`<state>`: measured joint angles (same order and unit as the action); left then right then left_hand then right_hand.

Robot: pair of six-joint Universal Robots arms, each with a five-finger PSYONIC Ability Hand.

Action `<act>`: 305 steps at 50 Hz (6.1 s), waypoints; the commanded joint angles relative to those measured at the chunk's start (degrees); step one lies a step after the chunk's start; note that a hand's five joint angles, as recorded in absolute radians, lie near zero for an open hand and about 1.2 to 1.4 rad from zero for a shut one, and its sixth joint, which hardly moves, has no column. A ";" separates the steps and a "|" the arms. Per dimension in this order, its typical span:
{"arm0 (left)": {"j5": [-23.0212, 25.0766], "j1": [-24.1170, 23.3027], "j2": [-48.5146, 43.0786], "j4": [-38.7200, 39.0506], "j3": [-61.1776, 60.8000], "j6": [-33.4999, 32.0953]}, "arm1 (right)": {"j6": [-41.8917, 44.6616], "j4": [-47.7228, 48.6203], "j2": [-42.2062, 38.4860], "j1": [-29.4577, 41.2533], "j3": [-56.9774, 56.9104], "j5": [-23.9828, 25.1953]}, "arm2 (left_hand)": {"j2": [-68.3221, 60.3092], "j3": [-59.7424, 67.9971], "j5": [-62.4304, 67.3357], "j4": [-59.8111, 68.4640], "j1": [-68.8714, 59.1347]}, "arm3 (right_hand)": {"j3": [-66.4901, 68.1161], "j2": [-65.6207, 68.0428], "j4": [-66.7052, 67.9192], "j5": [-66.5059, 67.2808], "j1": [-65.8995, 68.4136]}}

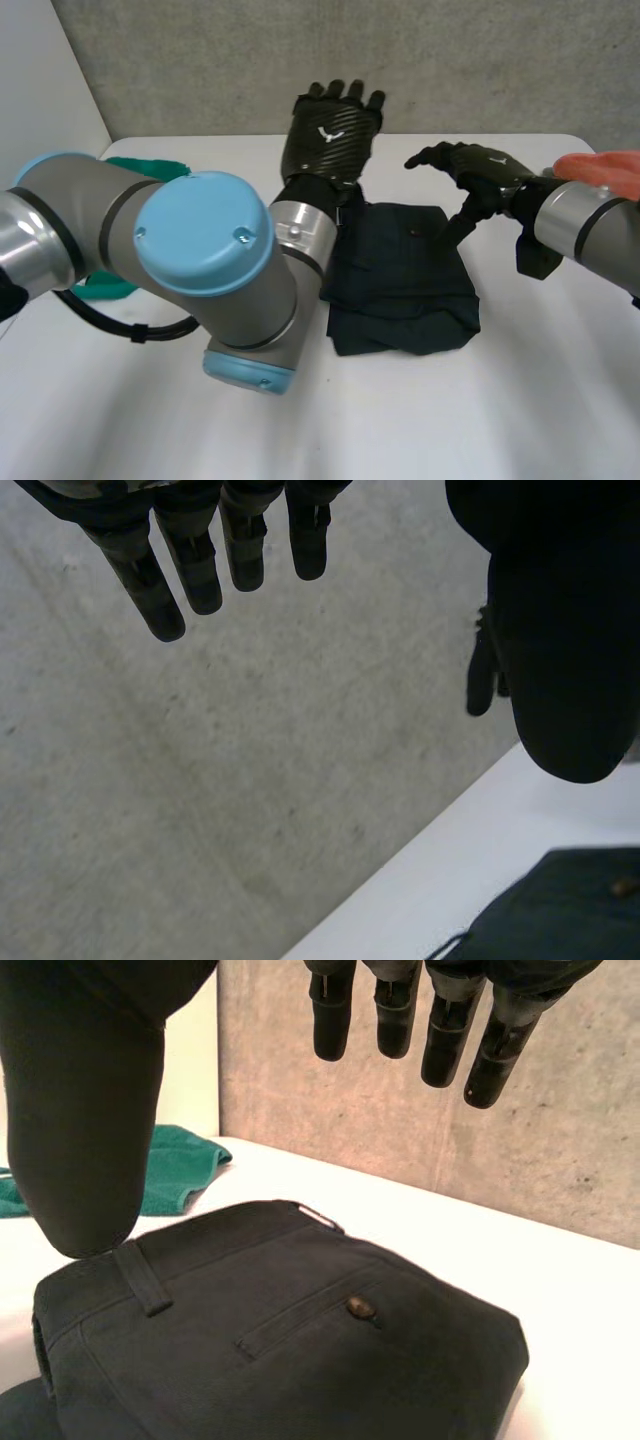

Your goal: Fold the laundry.

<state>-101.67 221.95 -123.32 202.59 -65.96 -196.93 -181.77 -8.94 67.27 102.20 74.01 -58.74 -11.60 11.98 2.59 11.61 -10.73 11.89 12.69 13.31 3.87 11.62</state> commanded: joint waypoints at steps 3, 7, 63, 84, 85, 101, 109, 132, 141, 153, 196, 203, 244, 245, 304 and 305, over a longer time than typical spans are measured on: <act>3.75 -1.52 -6.40 -4.22 8.73 -0.04 | 0.28 -0.11 2.16 -2.70 -0.79 -1.73 | -1.14 0.76 0.15 1.13 -2.00 | -1.89 -2.69 -3.31 -3.87 -1.62; 4.81 -1.44 -12.11 -9.14 13.31 -0.04 | 0.81 -0.11 0.67 -2.18 -0.53 -4.10 | -1.47 1.09 0.49 1.46 -2.34 | -1.89 -2.69 -3.31 -3.87 -1.62; 26.95 9.81 14.67 -28.30 -5.66 5.50 | 23.48 30.38 5.06 10.48 31.89 -18.61 | 0.54 -0.92 -1.53 -0.55 -0.32 | -1.89 -2.69 -3.31 -3.87 -1.62; 28.37 11.92 16.36 -28.40 -8.75 6.47 | 23.92 44.61 -9.00 15.40 30.94 -23.96 | 0.21 -0.59 -1.19 -0.22 -0.66 | -1.89 -2.69 -3.31 -3.87 -1.62; 28.37 11.92 16.36 -28.40 -8.75 6.47 | 24.18 45.58 -9.44 15.49 30.50 -25.10 | 0.21 -0.59 -1.19 -0.22 -0.66 | -1.89 -2.69 -3.31 -3.87 -1.62; 28.81 11.13 16.53 -28.57 -9.10 6.47 | 27.44 49.81 -17.87 16.01 18.99 -29.24 | 0.37 -0.75 -1.36 -0.38 -0.49 | -1.89 -2.69 -3.31 -3.87 -1.62; 28.81 11.31 16.80 -28.57 -9.10 7.61 | 27.26 49.37 -19.98 15.75 13.19 -28.28 | 0.21 -0.59 -1.19 -0.22 -0.66 | 8.22 7.41 6.80 6.23 8.48; 28.98 11.31 16.88 -28.57 -9.01 9.81 | 27.00 31.71 -15.95 4.35 6.41 -14.15 | 0.54 -0.92 -1.53 -0.55 -0.32 | 68.11 67.31 66.69 66.13 68.38; 32.67 11.22 17.32 -28.57 -9.27 10.07 | 26.91 29.07 -13.05 -7.89 5.54 0.37 | 0.88 -1.26 -1.87 -0.89 0.01 | 68.11 67.31 66.69 66.13 68.38; 33.82 11.31 18.38 -28.40 -9.80 10.34 | 12.51 39.16 -11.73 -13.69 -7.55 -2.25 | 1.05 -1.43 -2.04 -1.06 0.18 | 68.11 67.31 66.69 66.13 68.38; 33.90 10.25 19.08 -28.22 -10.50 13.06 | 11.18 45.59 -32.39 -41.99 -13.98 19.98 | 0.88 -1.26 -1.87 -0.89 0.02 | 37.09 36.29 35.67 35.11 37.36; 33.90 10.08 19.17 -28.22 -10.77 13.15 | 11.18 42.17 -23.34 -41.82 -7.13 17.61 | 0.88 -1.26 -1.87 -0.89 0.02 | -1.89 -2.69 -3.31 -3.87 -1.62; 27.51 18.41 23.65 -22.87 -12.00 12.09 | 8.27 42.34 20.79 -13.89 28.11 -1.03 | 1.05 -1.43 -2.03 -1.06 0.18 | -1.89 -2.69 -3.31 -3.87 -1.62; 26.53 19.21 23.74 -22.16 -12.09 12.01 | 8.71 42.42 20.71 -11.43 29.34 -0.85 | 1.38 -1.76 -2.37 -1.39 0.52 | -1.89 -2.69 -3.31 -3.87 -1.62; 20.28 40.23 -10.82 -9.15 4.45 -4.98 | 30.87 37.15 8.40 3.36 37.61 -7.88 | -68.40 68.02 67.41 68.39 -69.27 | -1.89 -2.69 -3.31 -3.87 -1.62; 20.37 39.53 -9.41 -9.23 3.65 -3.13 | 30.87 37.15 8.40 3.36 37.61 -8.06 | -68.40 68.02 67.41 68.39 -69.27 | -1.89 -2.69 -3.31 -3.87 -1.62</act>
<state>-80.48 265.01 -142.61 193.07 -56.95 -210.51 -150.93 27.97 75.67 105.84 111.69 -66.53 -68.38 67.95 55.64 68.41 -65.16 12.20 12.81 13.55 3.66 11.80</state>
